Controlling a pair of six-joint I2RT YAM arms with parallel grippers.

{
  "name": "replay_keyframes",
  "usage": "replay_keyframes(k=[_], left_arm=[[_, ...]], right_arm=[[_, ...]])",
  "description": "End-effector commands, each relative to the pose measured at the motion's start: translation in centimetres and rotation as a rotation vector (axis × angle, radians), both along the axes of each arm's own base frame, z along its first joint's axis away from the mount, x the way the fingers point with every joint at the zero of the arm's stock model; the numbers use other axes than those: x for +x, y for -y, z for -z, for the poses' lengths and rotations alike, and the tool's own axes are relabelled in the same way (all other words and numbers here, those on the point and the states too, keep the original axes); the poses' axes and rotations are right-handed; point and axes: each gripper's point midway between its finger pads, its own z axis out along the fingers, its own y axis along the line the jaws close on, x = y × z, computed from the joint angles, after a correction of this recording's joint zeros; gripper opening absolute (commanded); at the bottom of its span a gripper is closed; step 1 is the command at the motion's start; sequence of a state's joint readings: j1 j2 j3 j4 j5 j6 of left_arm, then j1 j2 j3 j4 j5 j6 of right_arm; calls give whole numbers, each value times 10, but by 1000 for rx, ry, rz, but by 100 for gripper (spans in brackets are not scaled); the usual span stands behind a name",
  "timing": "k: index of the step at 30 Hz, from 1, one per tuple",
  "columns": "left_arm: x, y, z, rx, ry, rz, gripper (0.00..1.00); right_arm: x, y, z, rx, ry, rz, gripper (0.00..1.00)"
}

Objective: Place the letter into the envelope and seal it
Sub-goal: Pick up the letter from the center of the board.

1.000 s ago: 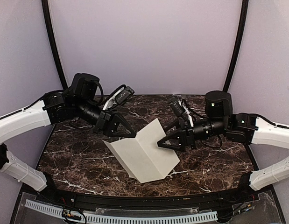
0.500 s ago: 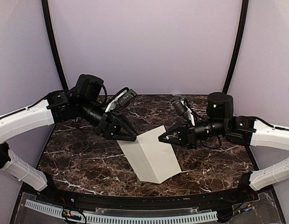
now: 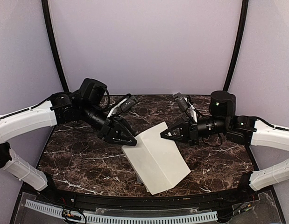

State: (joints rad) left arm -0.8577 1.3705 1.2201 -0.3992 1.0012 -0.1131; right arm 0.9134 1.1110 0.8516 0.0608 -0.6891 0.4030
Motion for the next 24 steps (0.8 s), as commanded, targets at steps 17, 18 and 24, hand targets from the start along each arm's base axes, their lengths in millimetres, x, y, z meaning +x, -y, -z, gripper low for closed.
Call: replay_keyframes(k=[17, 18, 24], left_arm=[[-2, -1, 15, 35, 12, 10, 3], [-2, -1, 14, 32, 8, 16, 2], [0, 1, 18, 34, 9, 18, 0]], right_arm=[[6, 1, 1, 7, -16, 7, 0], [7, 0, 2, 2, -17, 12, 0], [14, 1, 3, -14, -16, 39, 26]])
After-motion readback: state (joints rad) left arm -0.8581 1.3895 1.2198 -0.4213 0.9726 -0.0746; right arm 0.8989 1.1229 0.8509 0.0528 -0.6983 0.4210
